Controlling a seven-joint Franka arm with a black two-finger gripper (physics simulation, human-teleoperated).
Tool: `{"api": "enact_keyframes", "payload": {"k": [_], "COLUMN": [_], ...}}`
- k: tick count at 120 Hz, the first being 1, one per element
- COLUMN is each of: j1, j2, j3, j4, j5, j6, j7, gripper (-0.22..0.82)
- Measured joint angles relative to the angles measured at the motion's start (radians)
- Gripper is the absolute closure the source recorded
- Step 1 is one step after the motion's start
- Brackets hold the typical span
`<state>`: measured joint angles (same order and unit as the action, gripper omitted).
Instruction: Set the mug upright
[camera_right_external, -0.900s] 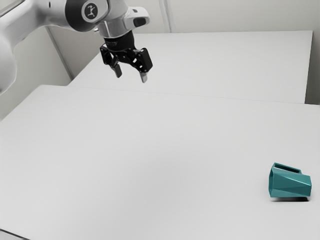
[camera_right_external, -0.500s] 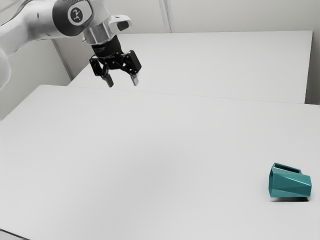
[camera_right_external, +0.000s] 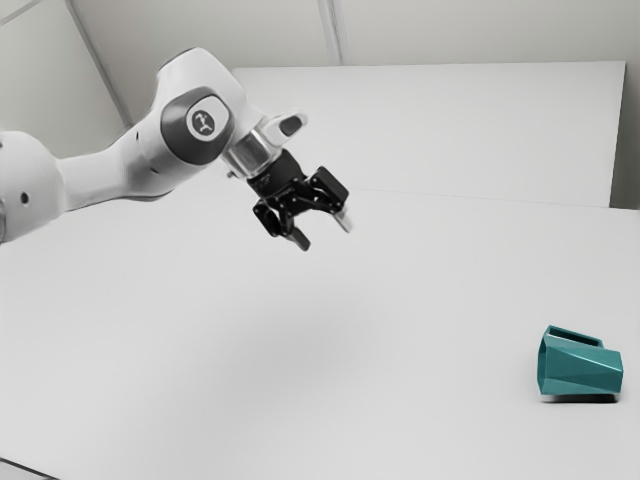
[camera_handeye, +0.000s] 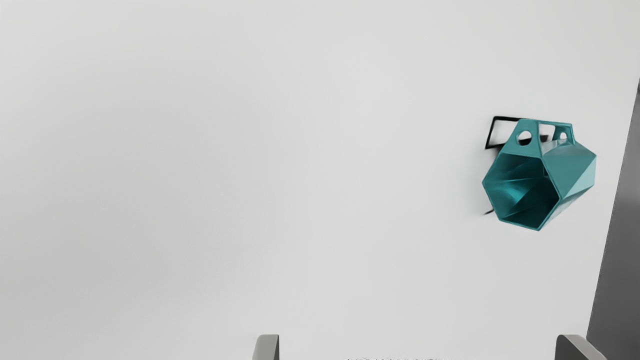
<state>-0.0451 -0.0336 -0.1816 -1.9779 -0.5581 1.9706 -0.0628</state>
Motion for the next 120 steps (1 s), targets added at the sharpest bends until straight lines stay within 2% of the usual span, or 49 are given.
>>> {"api": "enact_keyframes", "payload": {"k": [19, 32, 38, 53, 68, 101, 120], "j1": [-0.14, -0.196, -0.184, -0.074, -0.077, -0.189, -0.211], "j2": [0.04, 0.08, 0.099, 0.163, 0.222, 0.358, 0.418], "j3": [-0.063, -0.126, -0.157, -0.218, -0.267, -0.282, -0.284], "j4": [-0.067, -0.087, -0.092, -0.091, -0.086, -0.009, 0.039], "j5": [-0.117, -0.188, -0.217, -0.31, -0.407, -0.508, -0.527], "j6": [0.137, 0.238, 0.286, 0.406, 0.506, 0.657, 0.705], "j7": [0.062, 0.101, 0.118, 0.164, 0.208, 0.278, 0.313], "gripper": [0.0, 0.0, 0.0, 0.0, 0.0, 0.0, 0.0]}}
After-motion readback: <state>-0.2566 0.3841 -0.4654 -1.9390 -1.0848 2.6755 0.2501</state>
